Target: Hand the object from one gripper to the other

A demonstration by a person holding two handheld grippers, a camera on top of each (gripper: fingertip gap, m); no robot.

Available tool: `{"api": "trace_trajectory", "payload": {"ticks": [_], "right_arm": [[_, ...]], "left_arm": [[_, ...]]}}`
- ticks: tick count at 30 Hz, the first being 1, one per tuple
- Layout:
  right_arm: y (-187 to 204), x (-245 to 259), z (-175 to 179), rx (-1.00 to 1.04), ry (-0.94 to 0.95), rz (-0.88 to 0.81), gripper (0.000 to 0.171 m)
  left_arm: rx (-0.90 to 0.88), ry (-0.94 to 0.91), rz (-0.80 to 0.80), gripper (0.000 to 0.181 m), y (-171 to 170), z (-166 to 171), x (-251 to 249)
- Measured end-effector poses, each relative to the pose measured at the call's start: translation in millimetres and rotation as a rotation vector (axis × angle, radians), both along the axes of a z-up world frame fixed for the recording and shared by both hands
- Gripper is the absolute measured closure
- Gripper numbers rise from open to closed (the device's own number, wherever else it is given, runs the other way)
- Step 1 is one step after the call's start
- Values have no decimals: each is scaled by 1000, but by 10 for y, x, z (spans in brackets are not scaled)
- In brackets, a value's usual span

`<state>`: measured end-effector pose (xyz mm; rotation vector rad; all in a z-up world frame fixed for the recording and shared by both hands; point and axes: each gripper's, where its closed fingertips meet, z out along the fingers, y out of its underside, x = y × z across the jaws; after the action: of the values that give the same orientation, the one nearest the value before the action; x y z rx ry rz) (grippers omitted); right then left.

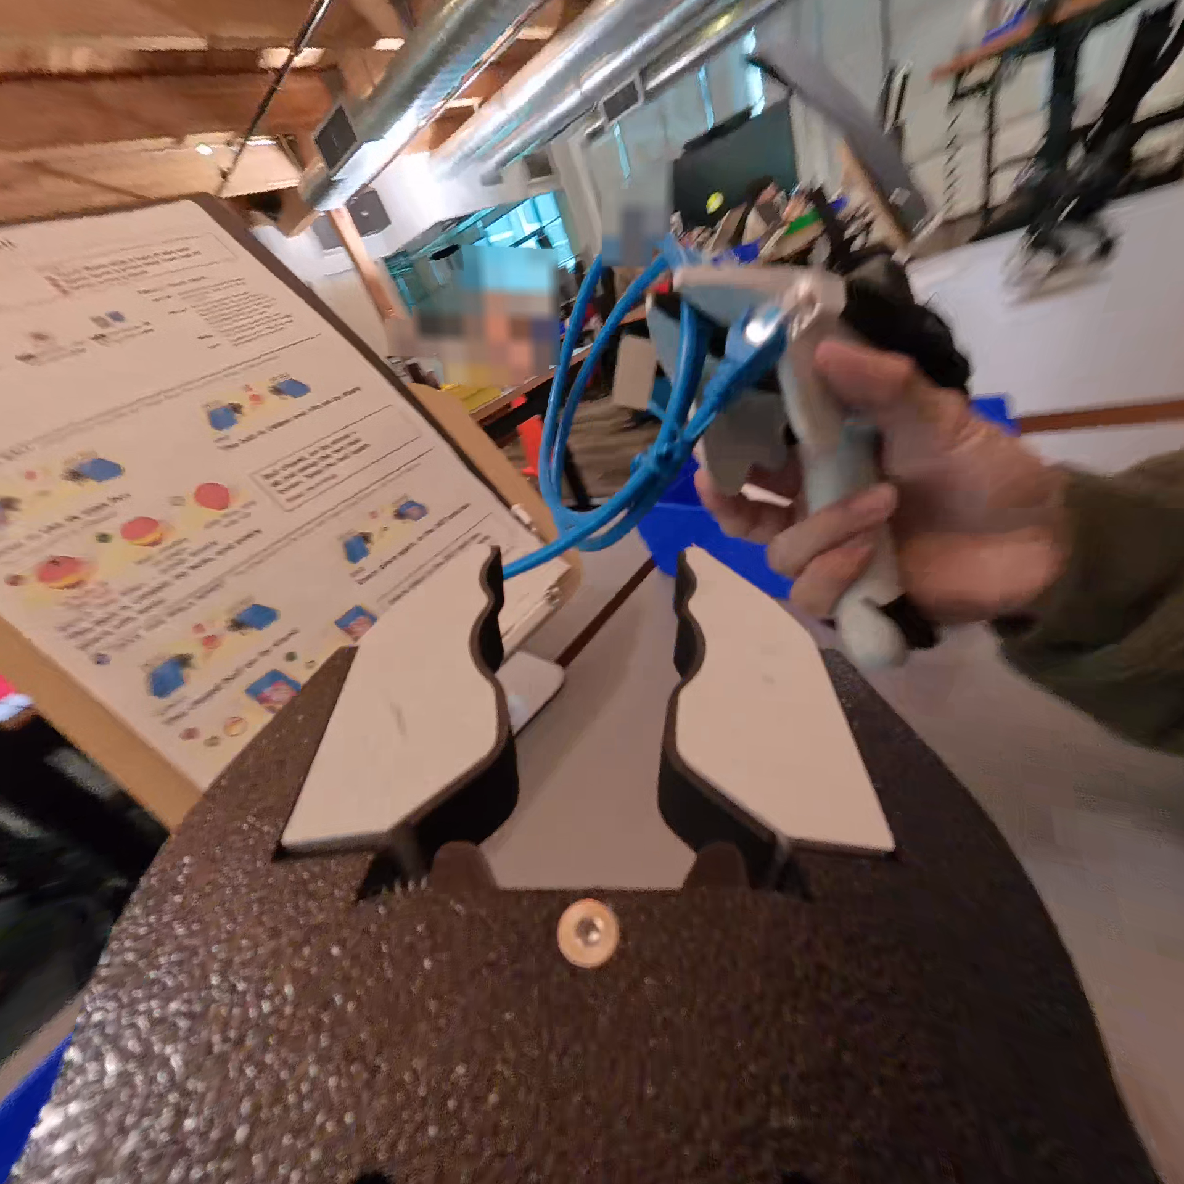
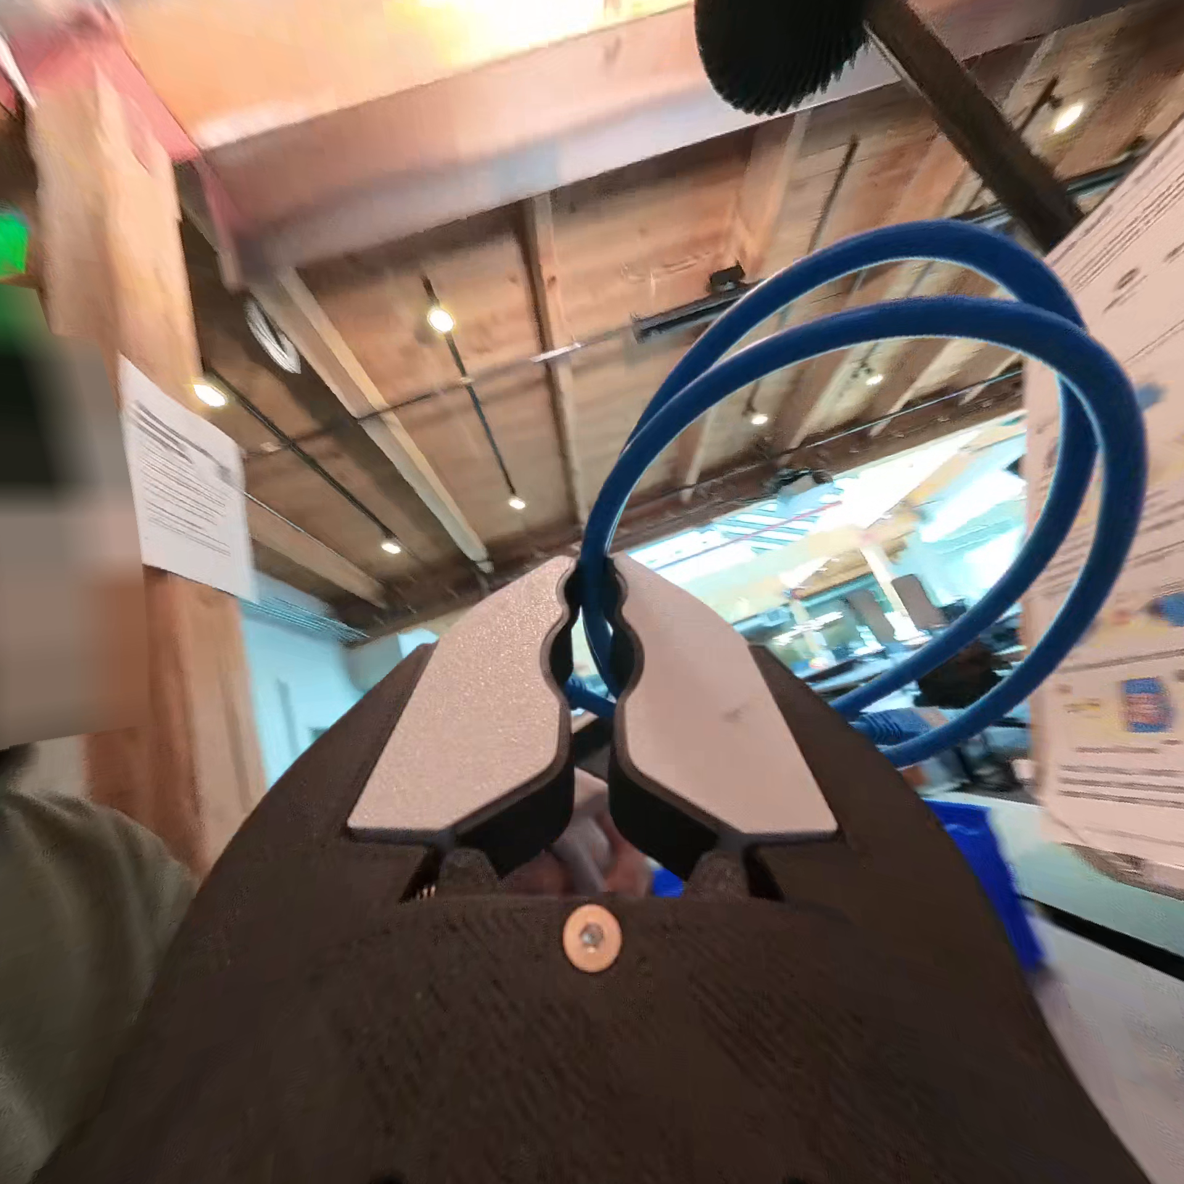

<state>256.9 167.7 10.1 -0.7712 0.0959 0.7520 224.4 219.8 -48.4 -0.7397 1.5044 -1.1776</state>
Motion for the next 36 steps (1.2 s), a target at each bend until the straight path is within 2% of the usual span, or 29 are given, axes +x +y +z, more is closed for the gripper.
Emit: {"api": "trace_trajectory", "payload": {"ticks": [5, 7, 10, 13, 15, 17, 19, 22, 24, 25, 27, 29, 31, 33, 35, 36], "right_arm": [[90, -134, -9, 7, 98, 200, 165], [153, -173, -34, -21, 115, 227, 165], [206, -215, -58, -39, 115, 235, 165], [240, -165, -103, -86, 128, 194, 165], [256, -88, -179, -156, 95, 113, 159], [231, -34, -262, -240, -8, 32, 136], [176, -31, -372, -343, -152, -8, 121], [128, 159, -549, -490, -225, -142, 99], [157, 294, -635, -542, -189, -204, 97], [189, 263, -647, -539, -180, -175, 94], [264, 77, -641, -508, -183, -64, 101], [342, -83, -617, -475, -222, -18, 115], [374, -229, -552, -414, -266, -8, 128], [398, -341, -523, -395, -293, 15, 129], [439, -326, -529, -405, -306, -22, 159], [435, -312, -498, -384, -307, -41, 160]], "left_arm": [[302, -90, 182, 132, 10, -62, 98], [406, -132, 239, 142, 16, -76, 120], [460, -138, 272, 166, 27, -145, 161], [442, -112, 288, 169, 62, -179, 180], [393, -122, 279, 169, 83, -138, 160], [282, -102, 221, 169, 114, -107, 127], [99, -94, 134, 170, 180, -33, 65], [-158, -86, -63, 170, 255, 80, -80], [-302, -109, -226, 170, 238, 183, -211], [-382, -124, -292, 170, 235, 245, -266], [-528, -144, -390, 170, 240, 343, -333], [-623, -135, -463, 170, 219, 369, -350], [-655, -121, -483, 170, 201, 346, -326], [-659, -110, -480, 170, 182, 311, -294], [-676, -100, -501, 170, 153, 300, -287], [-692, -102, -500, 170, 160, 299, -276]]}}
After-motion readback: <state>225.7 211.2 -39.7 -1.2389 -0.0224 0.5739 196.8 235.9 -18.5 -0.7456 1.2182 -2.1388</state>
